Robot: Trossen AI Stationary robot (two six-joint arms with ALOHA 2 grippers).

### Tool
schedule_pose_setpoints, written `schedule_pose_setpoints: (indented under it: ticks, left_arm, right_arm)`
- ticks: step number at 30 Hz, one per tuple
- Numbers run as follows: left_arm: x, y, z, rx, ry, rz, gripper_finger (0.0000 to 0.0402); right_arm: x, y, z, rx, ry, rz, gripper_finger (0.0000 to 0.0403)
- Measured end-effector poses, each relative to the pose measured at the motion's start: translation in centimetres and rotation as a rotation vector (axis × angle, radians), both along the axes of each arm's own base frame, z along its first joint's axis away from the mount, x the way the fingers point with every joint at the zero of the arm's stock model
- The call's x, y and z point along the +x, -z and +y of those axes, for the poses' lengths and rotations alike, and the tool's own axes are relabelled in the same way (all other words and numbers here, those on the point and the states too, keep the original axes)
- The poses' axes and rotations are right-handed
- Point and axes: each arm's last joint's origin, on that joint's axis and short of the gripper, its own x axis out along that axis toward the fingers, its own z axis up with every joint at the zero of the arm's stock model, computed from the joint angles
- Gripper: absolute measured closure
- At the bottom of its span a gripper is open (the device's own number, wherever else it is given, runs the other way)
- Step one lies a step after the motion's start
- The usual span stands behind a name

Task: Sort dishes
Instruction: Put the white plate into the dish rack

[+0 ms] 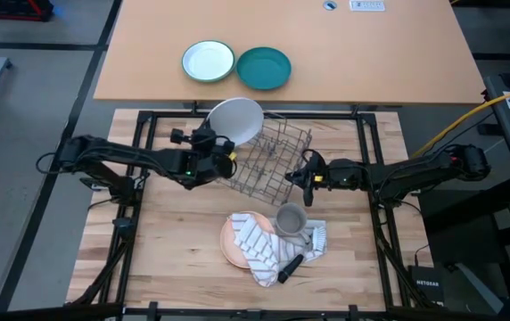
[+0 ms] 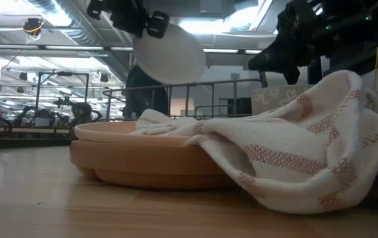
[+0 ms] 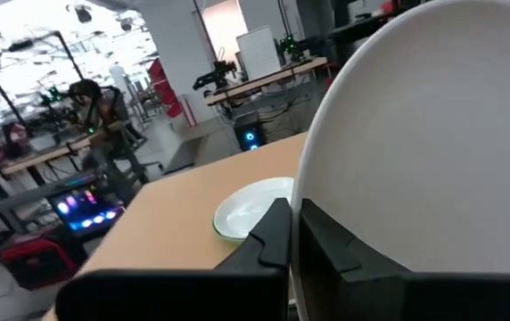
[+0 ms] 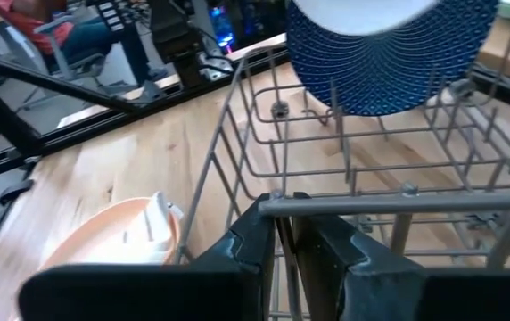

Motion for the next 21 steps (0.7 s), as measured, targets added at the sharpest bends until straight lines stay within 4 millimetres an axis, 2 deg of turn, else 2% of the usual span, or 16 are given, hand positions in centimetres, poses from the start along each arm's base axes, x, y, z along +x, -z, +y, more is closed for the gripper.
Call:
schedule_pose_setpoints:
  ticks: [8, 17, 21]
  left_arm:
    - [1.0, 0.5, 0.3, 0.003, -0.009, 0.107, 0.0401]
    - [1.3, 0.1, 0.2, 0.007, -0.009, 0.224, 0.0401]
    - [1.6, -0.2, -0.1, 0.010, 0.003, 0.279, 0.0401]
  right_arm:
    - [0.1, -0.2, 0.3, 0.002, -0.117, -0.026, 0.0356]
    - [0.1, -0.3, 0.6, -0.030, -0.210, -0.038, 0.0356]
    - [0.2, -0.4, 0.5, -0.035, -0.200, -0.044, 0.0356]
